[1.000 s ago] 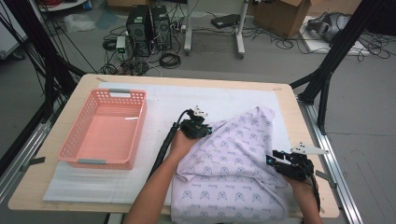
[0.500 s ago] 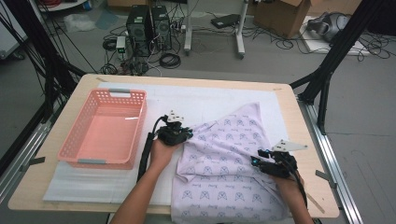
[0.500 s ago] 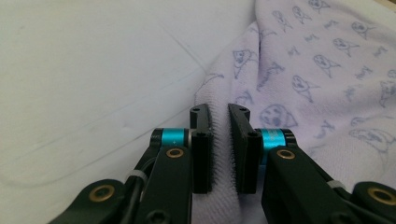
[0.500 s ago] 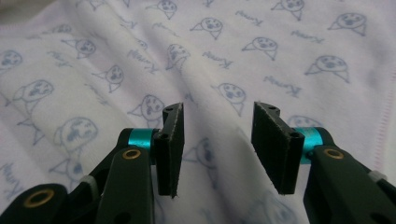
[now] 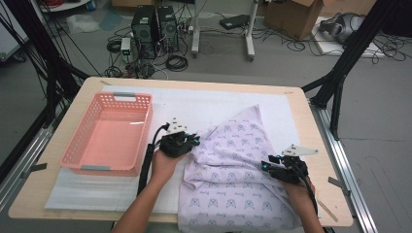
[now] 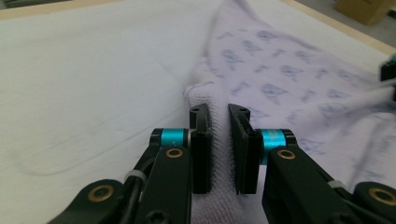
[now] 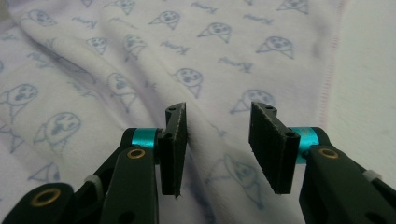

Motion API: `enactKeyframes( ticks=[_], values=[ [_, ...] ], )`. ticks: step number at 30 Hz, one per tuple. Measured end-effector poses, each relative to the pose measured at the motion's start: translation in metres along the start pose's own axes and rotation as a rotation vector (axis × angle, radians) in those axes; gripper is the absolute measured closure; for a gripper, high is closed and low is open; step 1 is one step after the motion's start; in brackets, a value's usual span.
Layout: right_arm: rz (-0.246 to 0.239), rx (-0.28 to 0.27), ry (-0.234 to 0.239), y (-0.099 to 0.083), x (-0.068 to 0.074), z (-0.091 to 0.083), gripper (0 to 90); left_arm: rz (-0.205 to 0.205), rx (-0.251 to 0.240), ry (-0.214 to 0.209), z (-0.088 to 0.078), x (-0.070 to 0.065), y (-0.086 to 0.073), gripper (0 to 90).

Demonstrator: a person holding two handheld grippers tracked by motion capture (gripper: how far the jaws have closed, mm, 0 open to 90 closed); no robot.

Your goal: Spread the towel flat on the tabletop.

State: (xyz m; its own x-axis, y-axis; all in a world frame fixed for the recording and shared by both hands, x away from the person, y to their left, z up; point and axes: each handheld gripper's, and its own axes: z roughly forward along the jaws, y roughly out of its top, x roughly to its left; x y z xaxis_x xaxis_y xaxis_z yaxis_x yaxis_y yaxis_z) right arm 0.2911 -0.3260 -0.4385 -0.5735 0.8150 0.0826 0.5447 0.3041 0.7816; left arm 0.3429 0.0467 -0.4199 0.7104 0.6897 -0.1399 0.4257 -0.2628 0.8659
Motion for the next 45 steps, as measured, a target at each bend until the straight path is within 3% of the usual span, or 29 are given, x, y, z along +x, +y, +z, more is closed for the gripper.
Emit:
enactKeyframes(
  ticks=[5,10,15,16,18,21,23,26,29,31,33,34,37,39,41,45],
  values=[
    [0.027,-0.025,-0.011,-0.001,-0.005,-0.006,55.5,0.086,0.098,-0.074,0.020,-0.032,-0.010,77.6],
    [0.024,-0.019,-0.037,0.004,-0.004,0.000,51.9,0.166,0.127,-0.062,0.030,-0.050,-0.015,75.2],
    [-0.020,0.086,-0.080,0.010,-0.003,0.025,49.8,0.123,0.128,-0.078,0.028,-0.047,-0.015,63.5],
    [-0.030,0.078,-0.088,0.011,-0.003,0.026,52.0,0.119,0.130,-0.083,0.028,-0.047,-0.015,60.6],
    [-0.030,0.088,-0.072,0.012,-0.003,0.026,61.6,0.115,0.127,-0.089,0.028,-0.047,-0.015,56.2],
    [-0.047,0.091,-0.057,0.011,-0.003,0.022,85.4,0.091,0.101,-0.088,0.026,-0.044,-0.013,49.9],
    [-0.060,0.090,-0.063,0.010,-0.004,0.021,87.3,0.068,0.069,-0.098,0.023,-0.039,-0.012,46.7],
    [-0.067,0.096,-0.073,0.007,-0.003,0.016,87.8,0.055,0.029,-0.082,0.018,-0.030,-0.011,44.3],
    [-0.070,0.095,-0.076,0.003,-0.005,0.010,87.8,0.035,-0.014,-0.042,0.009,-0.020,-0.008,44.0],
    [-0.063,0.090,-0.076,-0.001,-0.006,0.006,87.8,0.030,-0.030,0.025,0.003,-0.010,-0.006,45.5],
    [-0.059,0.081,-0.075,-0.004,-0.007,0.003,87.7,0.013,-0.027,0.107,0.001,0.001,-0.006,50.4],
    [-0.057,0.078,-0.073,-0.005,-0.007,0.003,87.8,-0.017,-0.034,0.135,0.000,0.007,-0.006,51.8],
    [-0.053,0.070,-0.071,-0.006,-0.007,0.003,87.4,-0.045,-0.003,0.171,0.003,0.021,-0.005,54.7],
    [-0.053,0.070,-0.072,-0.006,-0.007,0.003,87.2,-0.078,0.004,0.129,0.006,0.024,-0.007,55.2],
    [-0.051,0.071,-0.069,-0.006,-0.008,0.003,87.0,-0.089,0.045,0.053,0.014,0.023,-0.008,53.5],
    [-0.047,0.070,-0.069,-0.006,-0.008,0.003,86.8,-0.040,0.106,0.003,0.030,0.016,-0.009,50.2]
  ],
)
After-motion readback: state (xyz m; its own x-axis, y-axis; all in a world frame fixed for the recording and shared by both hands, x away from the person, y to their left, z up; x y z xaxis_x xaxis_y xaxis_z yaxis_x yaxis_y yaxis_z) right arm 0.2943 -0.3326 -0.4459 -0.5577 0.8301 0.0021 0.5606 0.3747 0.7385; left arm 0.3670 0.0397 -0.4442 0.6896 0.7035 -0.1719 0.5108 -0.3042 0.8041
